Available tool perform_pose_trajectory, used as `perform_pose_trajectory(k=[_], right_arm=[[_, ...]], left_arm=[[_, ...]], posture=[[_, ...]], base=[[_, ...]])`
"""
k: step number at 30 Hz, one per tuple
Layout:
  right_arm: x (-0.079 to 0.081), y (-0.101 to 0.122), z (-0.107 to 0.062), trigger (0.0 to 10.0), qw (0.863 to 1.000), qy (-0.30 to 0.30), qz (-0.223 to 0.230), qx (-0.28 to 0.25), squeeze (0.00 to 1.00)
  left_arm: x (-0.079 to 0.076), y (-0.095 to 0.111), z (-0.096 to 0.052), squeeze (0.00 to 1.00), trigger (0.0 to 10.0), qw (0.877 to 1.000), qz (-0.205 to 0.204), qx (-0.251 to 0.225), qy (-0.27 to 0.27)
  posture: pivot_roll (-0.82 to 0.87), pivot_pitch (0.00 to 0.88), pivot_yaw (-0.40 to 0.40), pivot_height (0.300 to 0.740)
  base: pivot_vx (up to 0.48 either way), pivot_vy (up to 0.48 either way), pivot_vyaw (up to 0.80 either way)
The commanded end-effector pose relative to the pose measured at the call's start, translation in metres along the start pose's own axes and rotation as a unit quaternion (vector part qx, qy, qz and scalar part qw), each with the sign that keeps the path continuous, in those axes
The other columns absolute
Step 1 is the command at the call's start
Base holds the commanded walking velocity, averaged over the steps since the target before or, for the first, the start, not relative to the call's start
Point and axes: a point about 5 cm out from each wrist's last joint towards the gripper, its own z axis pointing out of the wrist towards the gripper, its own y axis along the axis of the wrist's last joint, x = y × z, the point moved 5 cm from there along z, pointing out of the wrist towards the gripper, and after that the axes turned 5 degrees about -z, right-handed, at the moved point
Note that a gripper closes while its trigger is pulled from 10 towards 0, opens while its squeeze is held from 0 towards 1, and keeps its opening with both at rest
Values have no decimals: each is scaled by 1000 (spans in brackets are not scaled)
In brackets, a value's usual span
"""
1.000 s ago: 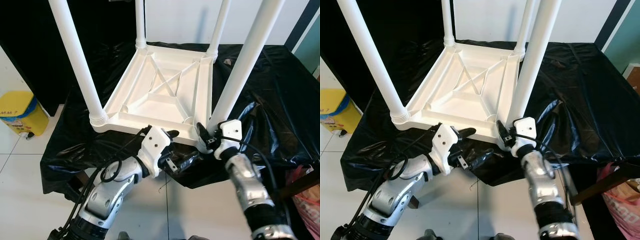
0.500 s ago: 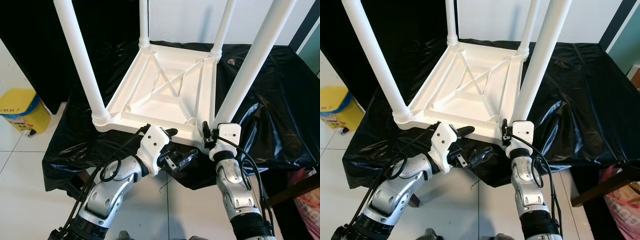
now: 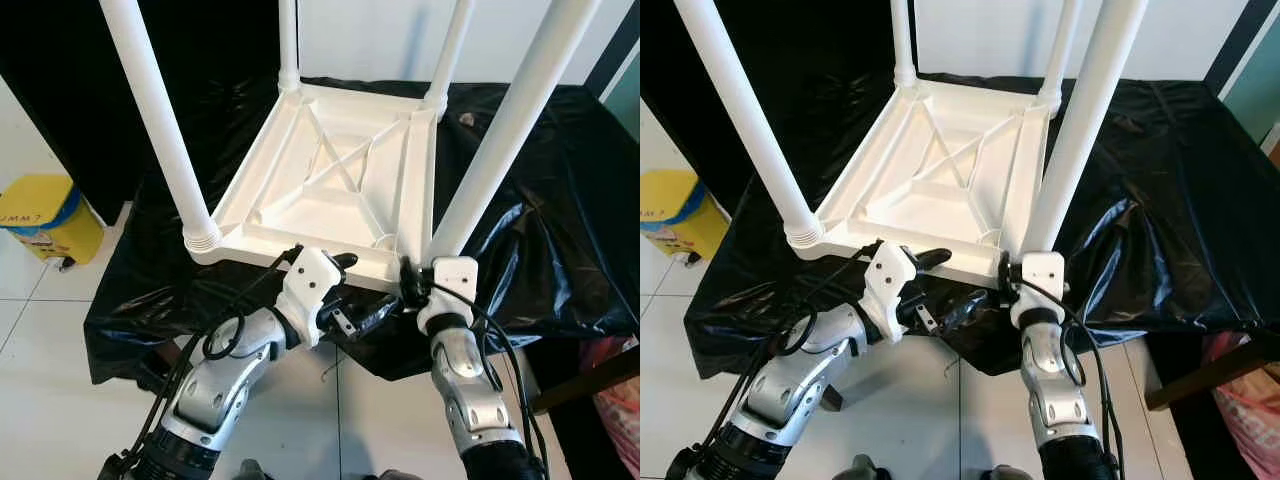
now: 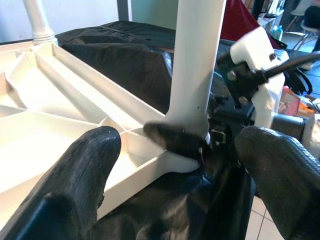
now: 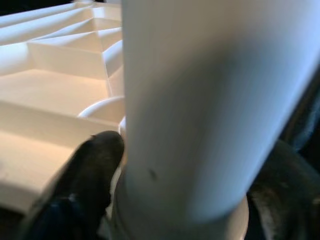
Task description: Building children table
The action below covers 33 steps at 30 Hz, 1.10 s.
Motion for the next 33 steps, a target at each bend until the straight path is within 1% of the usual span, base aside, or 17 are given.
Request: perform_pose_trajectory(k=[1, 3, 4, 6, 7, 8, 13, 14, 15, 17, 20, 21, 25, 28, 31, 32, 33], right_arm=[[-8, 0, -3, 10000, 1000, 8, 6, -6, 1000], [-9, 1, -4, 10000, 1000, 26, 8, -9, 1000], [-11, 2, -6, 10000, 999, 46, 6, -14, 439], [-12, 2, -6, 10000, 998, 58, 4, -16, 439], [-14, 4, -6, 10000, 996, 81, 2, -21, 0], [-15, 6, -5, 10000, 994, 109, 2, -24, 0], [-15, 8, -4, 10000, 990, 137, 2, -25, 0], [-13, 10, -1, 10000, 984, 174, -7, -26, 0], [-13, 10, -1, 10000, 984, 174, -7, -26, 0], [-10, 14, 7, 10000, 973, 229, -29, -27, 0], [-9, 16, 13, 10000, 967, 249, -37, -26, 0], [-6, 19, 22, 10000, 961, 270, -52, -29, 0], [3, 19, 28, 10000, 955, 290, -63, -31, 0], [12, 13, 25, 10000, 948, 311, -60, -22, 0], [14, 11, 24, 10000, 946, 319, -58, -19, 0], [14, 8, 23, 0, 945, 321, -60, -15, 0], [14, 6, 22, 0, 945, 321, -62, -13, 0]], left_arm=[[2, -3, -1, 0, 10000, 1000, -1, 4, 7], [2, -3, -1, 0, 10000, 1000, 0, 4, 7], [2, -3, -1, 0, 10000, 1000, 0, 4, 7], [2, -3, -1, 0, 10000, 1000, 0, 3, 7], [3, -3, 0, 0, 10000, 1000, 0, 2, 7], [3, -2, 0, 0, 10000, 1000, 0, 1, 7], [3, -2, 0, 0, 10000, 1000, 0, 0, 6], [2, -2, 1, 0, 10000, 1000, 1, -1, 4], [2, -2, 1, 0, 10000, 1000, 1, -1, 4], [2, -2, 1, 0, 10000, 1000, 1, -1, 2], [2, -2, 2, 0, 10000, 1000, 1, -2, 1], [1, -2, 2, 0, 10000, 1000, 1, -2, 1], [0, -1, 3, 0, 10000, 1000, 1, -3, 0], [1, 0, 3, 0, 10000, 1000, 1, -5, 1], [1, 0, 3, 0, 10000, 1000, 1, -5, 2], [1, 0, 3, 0, 10000, 1000, 0, -6, 2], [1, 0, 3, 0, 10000, 1000, 0, -6, 2]], posture=[[9, 80, -31, 740], [7, 78, -31, 740], [7, 78, -31, 740], [7, 78, -31, 740], [5, 77, -32, 740], [4, 75, -30, 740], [4, 75, -30, 740], [2, 74, -27, 740], [2, 74, -27, 740], [2, 74, -27, 740], [3, 74, -26, 740], [3, 75, -24, 740], [9, 75, -26, 740], [11, 75, -29, 740], [11, 75, -29, 740], [12, 76, -30, 740], [8, 77, -29, 740]], base=[[0, 0, 0], [0, 0, 0], [0, 0, 0], [0, 0, 0], [0, 0, 0], [0, 0, 0], [0, 0, 0], [0, 0, 0], [0, 0, 0], [0, 0, 0], [0, 0, 0], [0, 0, 0], [0, 0, 0], [0, 0, 0], [0, 0, 0], [0, 0, 0], [0, 0, 0]])
